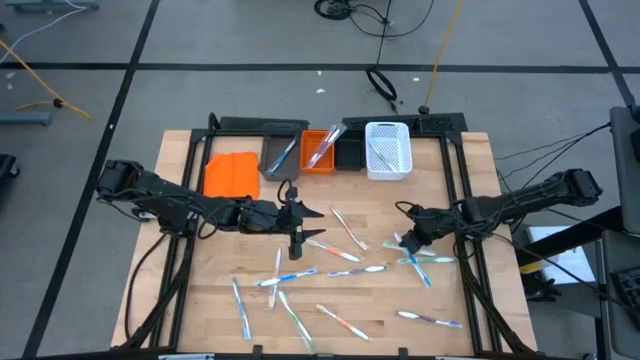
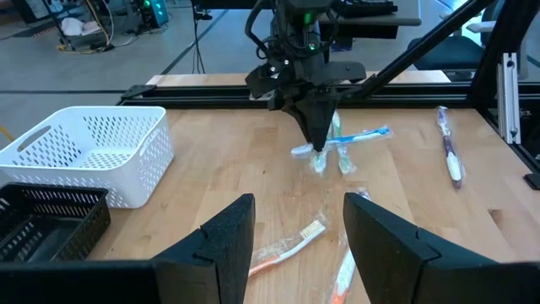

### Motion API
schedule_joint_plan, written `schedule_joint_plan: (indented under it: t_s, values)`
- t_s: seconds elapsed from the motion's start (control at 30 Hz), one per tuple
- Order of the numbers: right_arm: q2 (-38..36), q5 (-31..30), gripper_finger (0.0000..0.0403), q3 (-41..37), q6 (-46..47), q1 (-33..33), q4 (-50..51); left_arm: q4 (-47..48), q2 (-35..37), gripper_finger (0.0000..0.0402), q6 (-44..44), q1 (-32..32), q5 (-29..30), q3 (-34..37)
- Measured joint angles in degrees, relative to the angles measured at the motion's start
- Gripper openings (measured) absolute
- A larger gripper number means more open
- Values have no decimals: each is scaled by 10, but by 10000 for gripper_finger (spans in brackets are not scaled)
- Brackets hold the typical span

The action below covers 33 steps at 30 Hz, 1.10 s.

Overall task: Pick & Place Toothbrushes
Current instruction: Put the blue toothbrush into the gray bin

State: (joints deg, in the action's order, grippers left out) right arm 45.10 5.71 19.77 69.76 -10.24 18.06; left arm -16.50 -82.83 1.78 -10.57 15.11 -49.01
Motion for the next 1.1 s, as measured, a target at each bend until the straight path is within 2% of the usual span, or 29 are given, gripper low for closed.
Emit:
schedule_joint_plan:
  t_s: [0.27,0.47,0.73,1.1]
  values:
    - [0,-16,35,0,-15,0,0,0,0,182,2,0,0,0]
    - [0,-23,9,0,-27,0,-14,0,0,182,2,0,0,0]
    - [0,-48,7,1,-122,0,-212,0,0,182,2,0,0,0]
    - [12,-150,7,1,-298,1,-415,-26,0,182,12,0,0,0]
